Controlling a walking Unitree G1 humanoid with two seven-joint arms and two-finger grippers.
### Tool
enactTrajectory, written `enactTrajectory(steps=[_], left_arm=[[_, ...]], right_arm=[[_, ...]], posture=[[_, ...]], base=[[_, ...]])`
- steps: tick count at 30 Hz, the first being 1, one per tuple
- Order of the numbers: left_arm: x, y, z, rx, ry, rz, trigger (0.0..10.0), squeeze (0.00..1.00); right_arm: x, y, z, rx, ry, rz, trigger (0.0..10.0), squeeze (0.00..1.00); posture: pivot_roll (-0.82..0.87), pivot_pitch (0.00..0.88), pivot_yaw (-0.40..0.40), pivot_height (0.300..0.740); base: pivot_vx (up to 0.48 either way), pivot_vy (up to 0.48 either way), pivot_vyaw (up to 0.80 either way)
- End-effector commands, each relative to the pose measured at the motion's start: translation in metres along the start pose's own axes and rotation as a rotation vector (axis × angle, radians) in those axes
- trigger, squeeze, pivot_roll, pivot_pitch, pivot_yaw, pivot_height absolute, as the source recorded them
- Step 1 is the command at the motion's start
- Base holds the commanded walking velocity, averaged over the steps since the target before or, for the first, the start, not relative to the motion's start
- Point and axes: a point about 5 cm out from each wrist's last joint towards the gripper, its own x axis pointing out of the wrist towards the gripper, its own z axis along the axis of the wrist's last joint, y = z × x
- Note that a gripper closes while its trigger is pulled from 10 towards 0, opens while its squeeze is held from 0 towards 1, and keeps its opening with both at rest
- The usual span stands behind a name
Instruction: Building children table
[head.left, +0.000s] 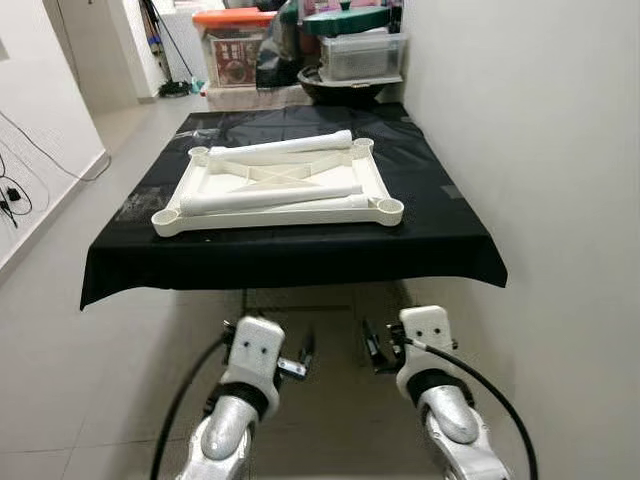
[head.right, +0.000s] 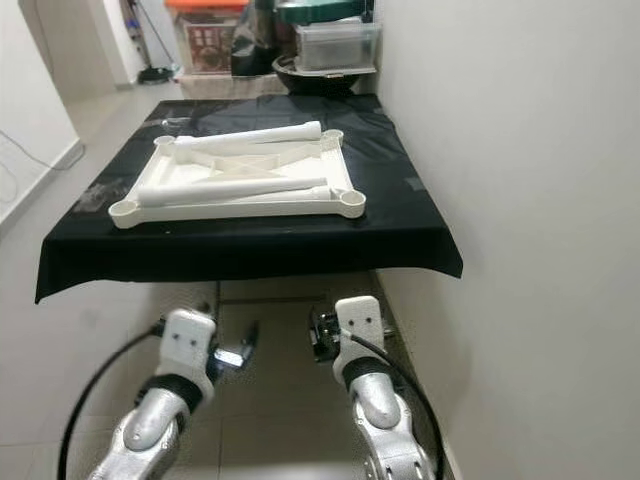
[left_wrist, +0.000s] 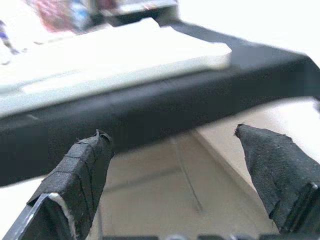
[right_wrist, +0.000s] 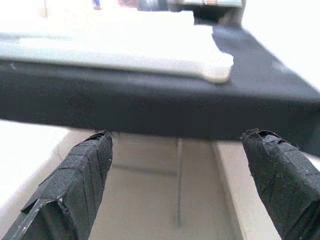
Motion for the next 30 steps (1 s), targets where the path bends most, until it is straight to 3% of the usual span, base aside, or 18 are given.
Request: enactTrajectory(steps=[1,5,19,27,30], left_arm=[[-0.001,0.000,0.000,0.014,-0.001,0.000,10.0,0.00],[0.001,-0.009,-0.001,0.039,0.001,-0.045,10.0,0.00],[0.007,-0.012,-0.007,0.040,0.018,-0.045,10.0,0.00],[0.007,-0.012,-0.013,0.017,0.059,-0.051,10.0,0.00],[0.007,-0.013,-0.017,0.010,0.078,-0.063,10.0,0.00]], right_arm=[[-0.003,0.007,-0.001,0.009,0.002,0.037,10.0,0.00],[-0.002,0.012,0.000,-0.016,-0.008,0.066,10.0,0.00],[0.001,0.006,-0.006,0.027,0.011,0.000,10.0,0.00],[0.001,0.003,-0.012,0.045,0.037,-0.028,10.0,0.00],[0.001,0.002,-0.015,0.052,0.050,-0.039,10.0,0.00]], posture=[[-0.01,0.000,0.012,0.740],[-0.01,0.000,0.011,0.740],[0.00,0.000,0.012,0.740],[-0.01,0.000,0.010,0.740],[-0.01,0.000,0.015,0.740]], base=[[0.000,0.000,0.00],[0.000,0.000,0.00],[0.000,0.000,0.77],[0.000,0.000,0.00],[0.000,0.475,0.00]])
